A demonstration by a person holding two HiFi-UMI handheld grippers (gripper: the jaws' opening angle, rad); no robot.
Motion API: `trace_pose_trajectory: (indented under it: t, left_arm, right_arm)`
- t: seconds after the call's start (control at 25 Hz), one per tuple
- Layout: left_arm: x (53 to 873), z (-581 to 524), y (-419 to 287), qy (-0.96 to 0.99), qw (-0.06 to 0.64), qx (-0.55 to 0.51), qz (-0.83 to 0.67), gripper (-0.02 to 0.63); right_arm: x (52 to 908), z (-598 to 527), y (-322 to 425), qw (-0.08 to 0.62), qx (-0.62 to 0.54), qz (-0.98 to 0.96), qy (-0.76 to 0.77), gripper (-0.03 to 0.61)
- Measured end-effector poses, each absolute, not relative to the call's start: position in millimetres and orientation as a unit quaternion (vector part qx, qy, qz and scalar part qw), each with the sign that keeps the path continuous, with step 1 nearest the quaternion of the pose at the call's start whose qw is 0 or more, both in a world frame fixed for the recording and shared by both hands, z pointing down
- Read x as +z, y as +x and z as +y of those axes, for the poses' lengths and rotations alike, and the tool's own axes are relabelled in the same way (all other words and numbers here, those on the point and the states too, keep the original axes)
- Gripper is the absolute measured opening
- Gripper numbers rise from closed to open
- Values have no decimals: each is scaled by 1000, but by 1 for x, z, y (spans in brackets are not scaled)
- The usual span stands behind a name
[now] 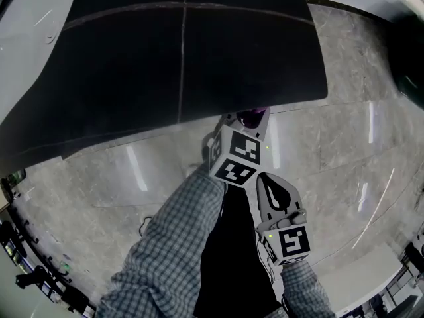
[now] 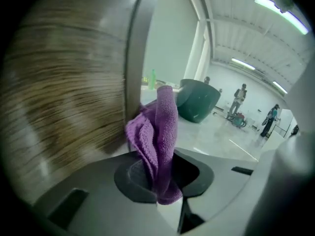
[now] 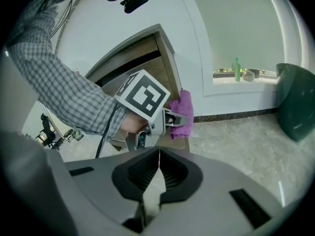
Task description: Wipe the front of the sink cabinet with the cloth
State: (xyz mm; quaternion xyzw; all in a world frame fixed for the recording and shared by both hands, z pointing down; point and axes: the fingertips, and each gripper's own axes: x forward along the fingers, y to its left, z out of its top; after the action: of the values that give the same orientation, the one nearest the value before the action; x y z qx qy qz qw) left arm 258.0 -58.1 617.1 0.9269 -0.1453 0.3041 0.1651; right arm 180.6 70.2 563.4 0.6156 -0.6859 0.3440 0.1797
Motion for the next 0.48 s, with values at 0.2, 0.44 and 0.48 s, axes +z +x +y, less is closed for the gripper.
trace_pose_trajectory:
  t: [0.2,0.44,0.48]
  left_arm:
    - [626,-86,227,912,193,302,-199,69]
    - [637,-103,182,902,214,292,-235,69]
    - [638,-107,172,899,220,291,-241,69]
  right_arm:
    - [564,67,178,184,345,-692,607,18]
    - [572,45,152,193,340,-714,581,18]
    - [572,41,145,194,339,-718,577,18]
